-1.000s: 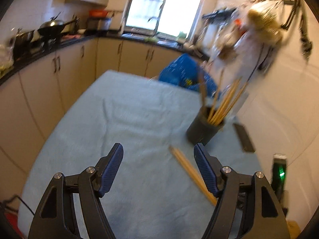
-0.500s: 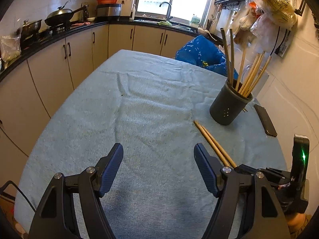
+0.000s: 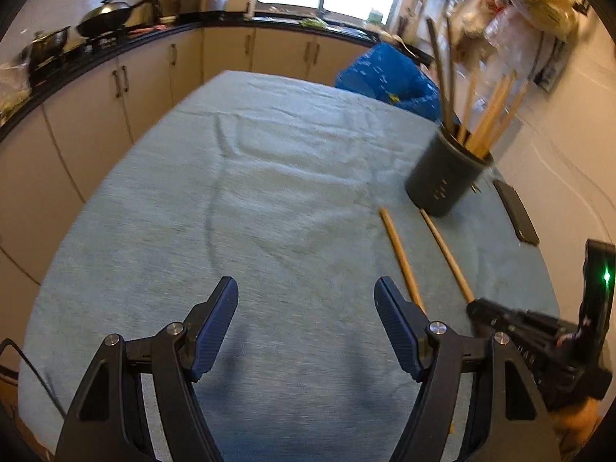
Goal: Organize utensils
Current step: 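Move both grippers to the last chopsticks and close on one each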
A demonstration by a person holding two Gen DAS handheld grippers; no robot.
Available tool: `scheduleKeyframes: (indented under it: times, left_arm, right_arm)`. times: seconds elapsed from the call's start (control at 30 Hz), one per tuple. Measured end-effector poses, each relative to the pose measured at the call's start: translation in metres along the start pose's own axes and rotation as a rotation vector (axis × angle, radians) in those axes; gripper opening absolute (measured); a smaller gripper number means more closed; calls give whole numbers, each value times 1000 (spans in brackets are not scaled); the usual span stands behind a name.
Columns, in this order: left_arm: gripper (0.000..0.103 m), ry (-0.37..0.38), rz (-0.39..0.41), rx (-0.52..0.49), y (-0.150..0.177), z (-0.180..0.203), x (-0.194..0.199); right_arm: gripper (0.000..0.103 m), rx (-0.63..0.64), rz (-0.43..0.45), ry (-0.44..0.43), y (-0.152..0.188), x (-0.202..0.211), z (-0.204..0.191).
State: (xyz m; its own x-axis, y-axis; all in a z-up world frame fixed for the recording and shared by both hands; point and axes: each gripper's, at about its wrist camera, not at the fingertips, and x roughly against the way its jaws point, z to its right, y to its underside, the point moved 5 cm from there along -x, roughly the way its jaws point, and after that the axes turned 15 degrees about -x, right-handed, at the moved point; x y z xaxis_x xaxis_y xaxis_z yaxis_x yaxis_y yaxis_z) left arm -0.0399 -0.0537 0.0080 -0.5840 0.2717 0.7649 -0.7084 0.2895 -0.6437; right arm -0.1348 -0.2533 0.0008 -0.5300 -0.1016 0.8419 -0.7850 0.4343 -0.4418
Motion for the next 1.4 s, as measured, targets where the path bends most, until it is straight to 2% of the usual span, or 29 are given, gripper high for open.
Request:
scheduleKeyframes:
  times: [0.17,0.37,0.43,0.5,0.53,0.57,0.6,0.67,0.8,0.93,1.03,1.13,1.2,1.27,1.4]
  left_arm:
    - [72,42,-29,-97,-9,39,-19]
    - [72,15,-87,-235,-15,78,-52]
    - [63,9,-110,-264,-13,85,-62]
    - [44,9,-137,-280,-10,89,-72]
    - [41,11,-147,-281,-8,90,-75]
    - [31,-5,-126,-287,-9,91,-74]
    - [14,-2,-129,-290,-9,91,-75]
    - [6,5,-133,-276,-9,90,-75]
    - [6,92,-156,-230,-2,81,-70]
    - [6,204,-213,-206,16,67,-55]
    - [6,260,-247,-199,24,57,-41]
    - [17,260,-223,-211,18,53,-27]
    - [36,249,-198,-211,7,55,-27]
    - [37,217,-190,-226,-2,60,-33]
    - [36,182,-263,-302,-17,76,-68]
  right_arm:
    - [8,-14,15,13,3,10,18]
    - [8,-25,15,-7,7,12,21]
    - [8,-37,12,-16,6,12,27]
    - [8,-48,9,-25,6,13,27]
    - [8,-50,9,-28,6,12,28]
    - [8,-55,7,-32,6,12,28]
    - [8,-57,7,-35,6,12,29]
    - [8,-63,3,-44,6,12,30]
    - [7,-51,-15,-54,12,16,30]
    - [7,2,-53,-35,29,28,34]
    - [7,45,-85,-27,45,41,42]
    - [15,36,-108,-42,49,47,50]
    - [21,41,-98,-31,43,44,49]
    - [21,50,-90,-10,35,37,44]
    - [21,78,-103,0,14,16,27]
